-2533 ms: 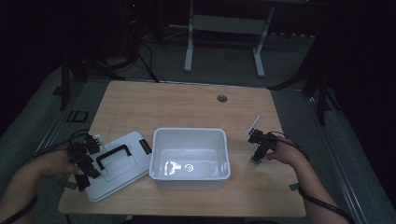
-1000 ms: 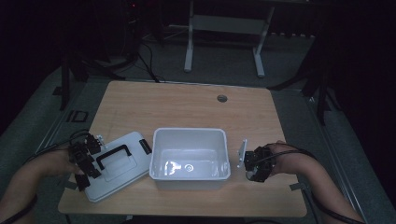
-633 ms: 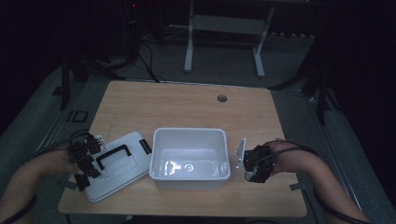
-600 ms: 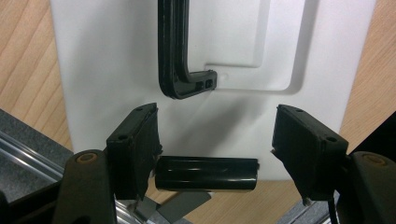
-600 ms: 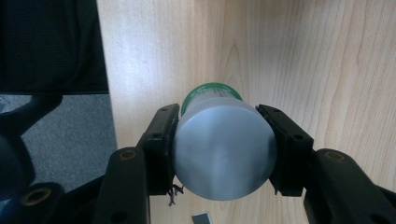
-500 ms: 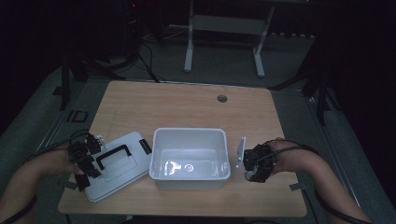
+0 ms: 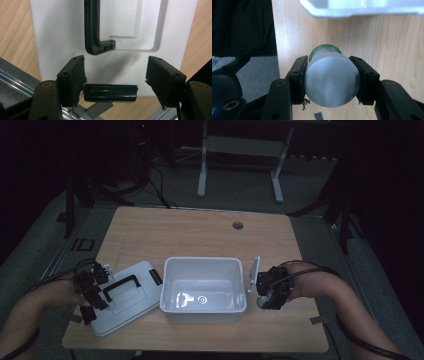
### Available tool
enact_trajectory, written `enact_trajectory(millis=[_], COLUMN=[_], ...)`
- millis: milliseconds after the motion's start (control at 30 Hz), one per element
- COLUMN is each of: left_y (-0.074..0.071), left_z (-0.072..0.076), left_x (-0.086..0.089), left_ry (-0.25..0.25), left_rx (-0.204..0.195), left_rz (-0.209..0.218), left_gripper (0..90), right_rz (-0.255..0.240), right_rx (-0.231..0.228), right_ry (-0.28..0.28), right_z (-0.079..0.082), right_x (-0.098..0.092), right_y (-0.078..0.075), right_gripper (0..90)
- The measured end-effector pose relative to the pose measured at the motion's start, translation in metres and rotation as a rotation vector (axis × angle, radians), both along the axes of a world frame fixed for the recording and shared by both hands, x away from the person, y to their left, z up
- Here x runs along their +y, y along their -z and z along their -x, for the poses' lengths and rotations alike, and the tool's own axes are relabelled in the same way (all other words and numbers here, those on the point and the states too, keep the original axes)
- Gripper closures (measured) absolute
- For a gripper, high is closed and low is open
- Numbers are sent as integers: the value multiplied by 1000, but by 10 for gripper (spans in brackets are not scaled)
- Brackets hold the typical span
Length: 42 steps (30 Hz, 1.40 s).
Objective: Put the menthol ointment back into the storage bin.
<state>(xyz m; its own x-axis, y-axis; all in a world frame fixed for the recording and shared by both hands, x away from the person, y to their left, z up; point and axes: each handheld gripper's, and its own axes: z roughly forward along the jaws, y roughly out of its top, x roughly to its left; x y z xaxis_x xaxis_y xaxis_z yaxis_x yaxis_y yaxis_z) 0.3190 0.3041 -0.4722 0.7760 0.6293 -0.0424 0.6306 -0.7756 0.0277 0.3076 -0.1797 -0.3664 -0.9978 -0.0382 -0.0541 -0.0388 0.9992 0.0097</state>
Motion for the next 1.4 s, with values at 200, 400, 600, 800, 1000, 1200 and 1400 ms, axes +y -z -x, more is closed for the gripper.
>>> enact_trajectory(millis=[200, 400, 600, 800, 1000, 1200, 1400], left_y=[1, 0, 1, 2, 2, 1, 3], left_z=[0, 0, 1, 1, 1, 2, 2], left_x=[-2, -2, -1, 0, 0, 0, 2], left_ry=[2, 2, 1, 4, 2, 0, 3], left_rx=[-2, -5, -3, -3, -4, -5, -1], left_rz=[2, 2, 4, 0, 0, 0, -7], left_gripper=[315, 315, 315, 315, 315, 315, 315], right_rz=[-11, -19, -28, -41, -53, -46, -43], right_rx=[-7, -9, -23, -34, -36, -34, -37], right_ry=[-8, -21, -40, -59, -70, -74, -70], right_z=[-4, -6, -7, -9, -12, -15, -19], right_x=[10, 22, 36, 48, 59, 68, 73], right_y=[-15, -22, -28, -31, -29, -21, -7], right_gripper=[504, 504, 504, 504, 504, 504, 504])
